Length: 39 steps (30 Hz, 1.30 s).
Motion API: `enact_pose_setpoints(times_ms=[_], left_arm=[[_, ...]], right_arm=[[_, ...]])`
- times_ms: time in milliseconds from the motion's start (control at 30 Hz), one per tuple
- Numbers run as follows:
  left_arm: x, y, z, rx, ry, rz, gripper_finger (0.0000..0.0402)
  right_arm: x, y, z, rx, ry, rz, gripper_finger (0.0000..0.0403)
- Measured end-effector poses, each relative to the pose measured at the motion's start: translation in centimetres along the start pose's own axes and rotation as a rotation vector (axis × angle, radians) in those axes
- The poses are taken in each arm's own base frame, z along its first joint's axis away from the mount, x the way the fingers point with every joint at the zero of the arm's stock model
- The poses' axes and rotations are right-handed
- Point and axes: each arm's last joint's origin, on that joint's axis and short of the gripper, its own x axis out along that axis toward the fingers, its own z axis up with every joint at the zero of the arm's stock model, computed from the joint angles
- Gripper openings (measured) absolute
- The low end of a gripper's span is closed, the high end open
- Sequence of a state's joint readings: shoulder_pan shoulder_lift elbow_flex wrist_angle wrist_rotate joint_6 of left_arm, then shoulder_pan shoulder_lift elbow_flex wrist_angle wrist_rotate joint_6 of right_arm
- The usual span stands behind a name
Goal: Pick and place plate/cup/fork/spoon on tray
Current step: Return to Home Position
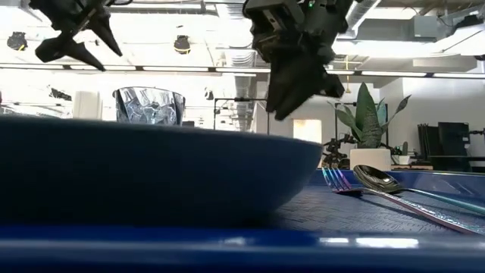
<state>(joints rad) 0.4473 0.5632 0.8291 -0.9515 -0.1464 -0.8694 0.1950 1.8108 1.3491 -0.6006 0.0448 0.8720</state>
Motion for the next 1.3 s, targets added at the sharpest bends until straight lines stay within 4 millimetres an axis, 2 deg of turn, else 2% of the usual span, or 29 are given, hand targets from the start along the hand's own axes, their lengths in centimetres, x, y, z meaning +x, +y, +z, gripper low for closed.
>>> enact_pose_setpoints(times_ms=[133, 233, 333, 433, 633, 767, 867, 967, 1067, 1167, 1300], left_arm=[[-0.1, -0.9, -0.1, 0.031, 0.035, -0.114, 0.0222], [-0.3, -1.9, 0.0, 0.044, 0.039, -0.234, 0.0222], [-1.0, -3.4, 0.6, 0.046, 0.004, -0.427, 0.0222], [-2.9, -4.6, 1.9, 0.044, -0.106, -0.549, 0.0222], [-5.9, -5.3, 3.9, 0.024, -0.311, -0.554, 0.0222], [-6.9, -5.5, 4.3, -0.011, -0.3, -0.603, 0.0222], [-6.9, -5.5, 4.2, 0.034, -0.286, -0.603, 0.0222], [-6.6, -5.3, 4.2, 0.1, -0.327, -0.533, 0.0222], [-6.4, -4.9, 4.0, 0.176, -0.344, -0.463, 0.0222], [-6.0, -4.8, 3.9, 0.28, -0.385, -0.405, 0.0222], [-5.1, -4.3, 3.4, 0.284, -0.408, -0.365, 0.0222]], right_arm=[[-2.0, -0.4, 0.2, -0.002, -0.015, -0.008, 0.0116], [-5.1, -0.7, 0.5, 0.003, -0.049, 0.026, 0.0116], [-9.2, -1.2, 0.7, -0.023, -0.114, 0.083, 0.0116], [-13.8, -2.2, 0.8, -0.078, -0.221, 0.15, 0.0116], [-22.2, -5.0, 0.0, -0.172, -0.535, 0.139, 0.0116], [-26.8, -6.8, -1.7, -0.245, -0.659, 0.198, 0.0116], [-29.6, -8.7, -3.4, -0.37, -0.724, 0.183, 0.0116], [-31.7, -10.5, -4.8, -0.368, -0.783, 0.19, 0.0116], [-33.0, -12.1, -5.9, -0.339, -0.858, 0.133, 0.0116], [-33.0, -13.4, -6.6, -0.293, -0.956, 0.076, 0.0116], [-31.6, -15.2, -8.1, -0.253, -1.042, 0.125, 0.0117]])
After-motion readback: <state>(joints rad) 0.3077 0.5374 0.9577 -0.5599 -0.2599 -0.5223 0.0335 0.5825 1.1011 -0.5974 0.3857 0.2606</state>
